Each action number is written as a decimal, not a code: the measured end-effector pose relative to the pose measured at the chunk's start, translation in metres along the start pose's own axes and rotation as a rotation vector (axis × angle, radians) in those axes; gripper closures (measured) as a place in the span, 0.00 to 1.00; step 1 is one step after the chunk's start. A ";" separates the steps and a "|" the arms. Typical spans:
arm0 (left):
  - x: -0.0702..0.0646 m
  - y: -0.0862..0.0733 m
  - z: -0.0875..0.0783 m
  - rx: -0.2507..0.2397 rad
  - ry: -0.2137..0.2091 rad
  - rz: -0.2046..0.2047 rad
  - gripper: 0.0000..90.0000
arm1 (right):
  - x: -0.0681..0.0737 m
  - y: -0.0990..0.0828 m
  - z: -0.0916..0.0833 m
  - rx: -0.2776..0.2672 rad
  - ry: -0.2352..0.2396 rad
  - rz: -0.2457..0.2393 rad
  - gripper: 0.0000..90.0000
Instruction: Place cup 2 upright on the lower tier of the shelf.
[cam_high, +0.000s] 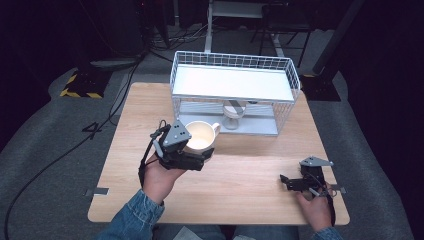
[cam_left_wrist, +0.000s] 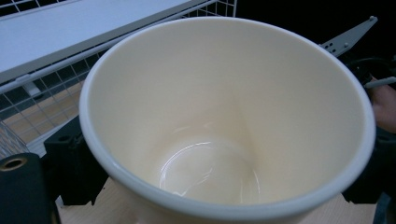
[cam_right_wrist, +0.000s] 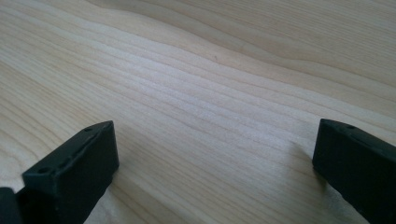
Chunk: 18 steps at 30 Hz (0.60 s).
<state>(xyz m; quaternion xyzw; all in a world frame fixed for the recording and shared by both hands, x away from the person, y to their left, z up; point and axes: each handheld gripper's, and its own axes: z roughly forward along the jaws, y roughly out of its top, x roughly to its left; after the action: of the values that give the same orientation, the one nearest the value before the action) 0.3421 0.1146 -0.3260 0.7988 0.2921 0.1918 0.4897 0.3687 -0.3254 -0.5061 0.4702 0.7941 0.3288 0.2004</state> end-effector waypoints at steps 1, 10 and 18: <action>0.001 0.002 0.001 0.000 -0.002 -0.001 0.11 | 0.002 0.000 0.000 -0.001 -0.003 0.005 0.00; 0.011 0.028 0.010 -0.017 0.004 0.033 0.11 | 0.003 0.000 0.001 -0.002 -0.003 0.002 0.00; 0.022 0.050 0.019 -0.028 0.005 0.048 0.11 | 0.003 0.000 0.001 -0.002 -0.003 0.002 0.00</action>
<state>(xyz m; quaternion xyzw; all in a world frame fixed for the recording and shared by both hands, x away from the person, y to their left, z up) 0.3836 0.0988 -0.2888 0.7983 0.2712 0.2093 0.4952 0.3679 -0.3222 -0.5063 0.4714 0.7929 0.3291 0.2019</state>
